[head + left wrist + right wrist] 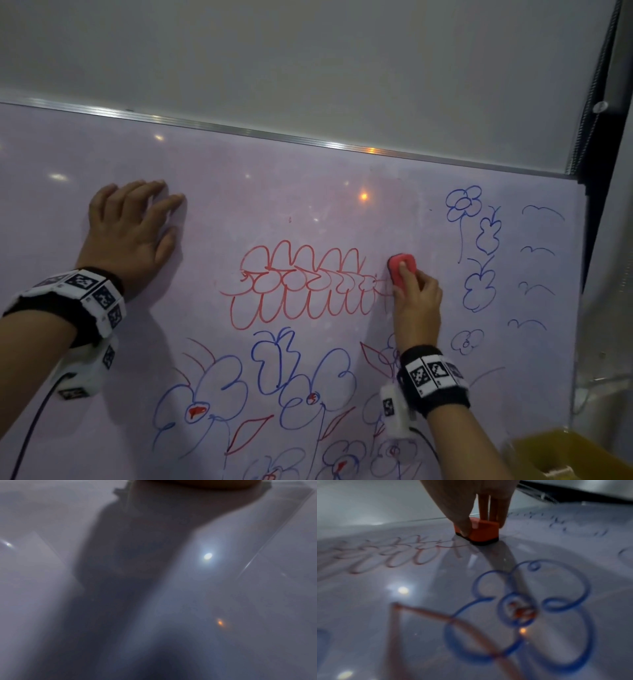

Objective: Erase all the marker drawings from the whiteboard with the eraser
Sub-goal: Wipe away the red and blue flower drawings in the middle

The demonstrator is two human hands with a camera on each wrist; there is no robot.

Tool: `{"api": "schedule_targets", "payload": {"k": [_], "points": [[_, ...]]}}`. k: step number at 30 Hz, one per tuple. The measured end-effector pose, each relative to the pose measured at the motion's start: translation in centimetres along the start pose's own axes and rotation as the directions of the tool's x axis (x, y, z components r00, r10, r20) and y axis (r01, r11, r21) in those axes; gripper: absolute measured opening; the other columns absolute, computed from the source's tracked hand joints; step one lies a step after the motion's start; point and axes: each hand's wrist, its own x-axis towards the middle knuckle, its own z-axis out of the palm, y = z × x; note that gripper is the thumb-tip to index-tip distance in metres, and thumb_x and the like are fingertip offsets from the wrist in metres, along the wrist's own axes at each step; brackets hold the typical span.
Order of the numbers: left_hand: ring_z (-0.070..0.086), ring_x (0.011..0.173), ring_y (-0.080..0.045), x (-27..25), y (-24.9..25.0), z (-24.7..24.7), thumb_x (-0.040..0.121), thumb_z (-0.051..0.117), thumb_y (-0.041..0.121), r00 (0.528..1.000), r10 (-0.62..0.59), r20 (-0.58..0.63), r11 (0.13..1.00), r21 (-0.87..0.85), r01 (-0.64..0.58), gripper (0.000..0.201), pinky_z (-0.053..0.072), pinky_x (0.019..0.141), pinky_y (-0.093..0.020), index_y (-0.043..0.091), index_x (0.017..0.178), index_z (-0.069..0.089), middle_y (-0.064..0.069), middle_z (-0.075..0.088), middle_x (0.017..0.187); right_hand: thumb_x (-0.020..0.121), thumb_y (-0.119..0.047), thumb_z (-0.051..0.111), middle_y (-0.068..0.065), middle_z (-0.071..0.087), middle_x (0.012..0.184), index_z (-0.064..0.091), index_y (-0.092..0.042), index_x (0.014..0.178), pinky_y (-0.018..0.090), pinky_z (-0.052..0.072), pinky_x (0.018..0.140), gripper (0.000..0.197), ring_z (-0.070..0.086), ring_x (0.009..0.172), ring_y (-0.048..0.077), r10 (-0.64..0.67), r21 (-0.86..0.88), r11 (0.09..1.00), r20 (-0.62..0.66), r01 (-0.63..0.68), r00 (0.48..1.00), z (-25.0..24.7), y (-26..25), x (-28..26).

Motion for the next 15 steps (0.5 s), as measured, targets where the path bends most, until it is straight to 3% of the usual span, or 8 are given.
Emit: {"api": "schedule_targets", "payload": {"k": [2, 4, 6, 8, 10, 11, 13, 15], "points": [[0.035, 0.122, -0.035, 0.1, 0.1, 0.0, 0.084, 0.035, 0.034, 1.000, 0.000, -0.008, 1.000, -0.001, 0.000, 0.050, 0.001, 0.112, -0.033, 0.012, 0.127, 0.049, -0.018, 0.043, 0.133, 0.089, -0.011, 0.060, 0.021, 0.044, 0.125, 0.049, -0.015, 0.133, 0.048, 0.046, 0.088, 0.046, 0.044, 0.114, 0.037, 0.187, 0.014, 0.982, -0.013, -0.187, 0.982, -0.7, 2.0, 1.0], [0.035, 0.122, -0.035, 0.0, 0.1, 0.1, 0.084, 0.035, 0.034, 1.000, -0.001, -0.016, 1.000, 0.000, 0.001, 0.050, 0.001, 0.112, -0.033, 0.012, 0.127, 0.049, -0.018, 0.043, 0.133, 0.091, -0.011, 0.056, 0.023, 0.042, 0.128, 0.047, -0.013, 0.134, 0.047, 0.041, 0.093, 0.044, 0.040, 0.118, 0.038, 0.388, 0.059, 0.921, -0.058, -0.385, 0.920, -1.1, 2.4, 1.7], [0.035, 0.122, -0.035, 0.0, 0.1, 0.1, 0.085, 0.035, 0.034, 1.000, -0.001, -0.027, 1.000, 0.004, 0.001, 0.050, 0.002, 0.112, -0.033, 0.012, 0.127, 0.049, -0.017, 0.043, 0.132, 0.090, -0.008, 0.056, 0.023, 0.042, 0.127, 0.048, -0.012, 0.133, 0.045, 0.041, 0.092, 0.044, 0.039, 0.118, 0.038, 0.366, 0.066, 0.930, -0.075, -0.362, 0.928, -0.7, 1.0, 1.1], [0.036, 0.122, -0.036, 0.0, 0.0, 0.2, 0.085, 0.034, 0.035, 0.999, 0.001, -0.034, 1.000, 0.002, -0.001, 0.050, 0.003, 0.111, -0.034, 0.012, 0.127, 0.049, -0.017, 0.043, 0.133, 0.087, -0.005, 0.061, 0.021, 0.045, 0.124, 0.051, -0.013, 0.131, 0.044, 0.045, 0.086, 0.045, 0.042, 0.113, 0.036, 0.180, 0.061, 0.982, -0.053, -0.177, 0.982, 0.1, -0.1, -0.4], [0.036, 0.122, -0.036, 0.0, 0.0, 0.2, 0.086, 0.033, 0.036, 0.999, -0.001, -0.035, 1.000, -0.005, 0.000, 0.051, 0.004, 0.111, -0.035, 0.011, 0.128, 0.049, -0.018, 0.043, 0.133, 0.084, -0.004, 0.064, 0.019, 0.048, 0.120, 0.054, -0.014, 0.128, 0.043, 0.049, 0.079, 0.046, 0.046, 0.109, 0.035, 0.023, 0.032, 0.999, -0.005, -0.023, 1.000, 0.2, 0.6, -1.3], [0.036, 0.122, -0.036, 0.0, 0.0, 0.2, 0.086, 0.032, 0.036, 0.999, -0.002, -0.037, 1.000, -0.006, 0.002, 0.052, 0.004, 0.111, -0.035, 0.011, 0.128, 0.049, -0.018, 0.042, 0.133, 0.086, -0.008, 0.064, 0.017, 0.048, 0.119, 0.053, -0.015, 0.128, 0.042, 0.049, 0.079, 0.045, 0.047, 0.109, 0.034, 0.041, 0.024, 0.999, 0.011, -0.042, 0.999, -0.1, 1.5, -1.0], [0.035, 0.122, -0.036, 0.1, 0.0, 0.3, 0.086, 0.032, 0.036, 0.999, -0.002, -0.043, 1.000, -0.002, 0.002, 0.052, 0.005, 0.111, -0.035, 0.011, 0.128, 0.048, -0.018, 0.042, 0.133, 0.091, -0.016, 0.058, 0.012, 0.045, 0.119, 0.050, -0.017, 0.131, 0.042, 0.045, 0.083, 0.041, 0.046, 0.112, 0.033, 0.216, 0.014, 0.976, -0.007, -0.216, 0.976, -0.7, 3.6, 0.3], [0.035, 0.122, -0.036, 0.1, -0.1, 0.4, 0.086, 0.032, 0.036, 0.999, -0.001, -0.051, 1.000, -0.001, 0.000, 0.051, 0.006, 0.111, -0.036, 0.011, 0.128, 0.048, -0.018, 0.042, 0.133, 0.092, -0.013, 0.055, 0.020, 0.044, 0.124, 0.048, -0.013, 0.133, 0.047, 0.041, 0.090, 0.041, 0.042, 0.116, 0.037, 0.385, 0.037, 0.923, -0.075, -0.383, 0.920, -1.0, 4.5, 1.3]]}}
